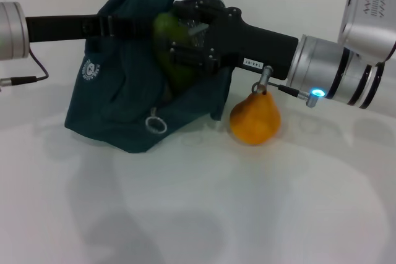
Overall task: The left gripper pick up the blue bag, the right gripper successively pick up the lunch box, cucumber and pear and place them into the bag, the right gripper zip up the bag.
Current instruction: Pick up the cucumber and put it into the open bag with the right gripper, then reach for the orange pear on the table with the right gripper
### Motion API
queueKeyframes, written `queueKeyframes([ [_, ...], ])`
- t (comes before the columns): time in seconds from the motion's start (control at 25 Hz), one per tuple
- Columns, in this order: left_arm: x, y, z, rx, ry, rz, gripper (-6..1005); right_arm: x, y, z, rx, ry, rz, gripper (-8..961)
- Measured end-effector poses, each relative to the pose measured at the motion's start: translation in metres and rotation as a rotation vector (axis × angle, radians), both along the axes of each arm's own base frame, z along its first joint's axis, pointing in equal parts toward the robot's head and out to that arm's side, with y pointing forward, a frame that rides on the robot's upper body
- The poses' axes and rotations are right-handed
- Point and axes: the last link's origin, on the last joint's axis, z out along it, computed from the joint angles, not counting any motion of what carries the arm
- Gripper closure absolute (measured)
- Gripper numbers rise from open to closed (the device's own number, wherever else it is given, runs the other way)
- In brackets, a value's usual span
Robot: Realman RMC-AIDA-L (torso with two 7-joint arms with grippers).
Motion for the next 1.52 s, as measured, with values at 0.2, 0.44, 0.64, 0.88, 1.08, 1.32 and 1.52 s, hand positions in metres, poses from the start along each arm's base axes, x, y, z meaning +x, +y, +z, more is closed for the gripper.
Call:
queueKeyframes([
  [0.2, 0.0, -0.001, 0.0, 0.0, 0.001, 0.0, 952, 0.001, -0.001, 0.001, -0.002, 0.01, -0.005, 255],
  [0.44, -0.001, -0.001, 0.001, 0.001, 0.0, 0.003, 952, 0.017, 0.002, 0.023, 0.044, 0.089, -0.051, 246],
  [0.64, -0.005, -0.003, 0.007, 0.016, -0.016, 0.015, 952, 0.045, 0.008, 0.057, 0.115, 0.151, -0.12, 246],
  [0.88, -0.01, -0.006, 0.01, 0.023, -0.022, 0.029, 952, 0.073, 0.016, 0.087, 0.082, 0.08, -0.169, 247],
  [1.08, -0.013, -0.008, 0.01, 0.022, -0.021, 0.035, 952, 0.091, 0.023, 0.112, -0.005, -0.081, -0.18, 247],
  [1.32, -0.013, -0.009, 0.011, 0.023, -0.022, 0.037, 952, 0.097, 0.018, 0.124, -0.05, -0.26, -0.13, 249],
  [1.52, -0.013, -0.009, 0.01, 0.021, -0.026, 0.038, 952, 0.103, -0.001, 0.109, -0.049, -0.3, -0.097, 249],
])
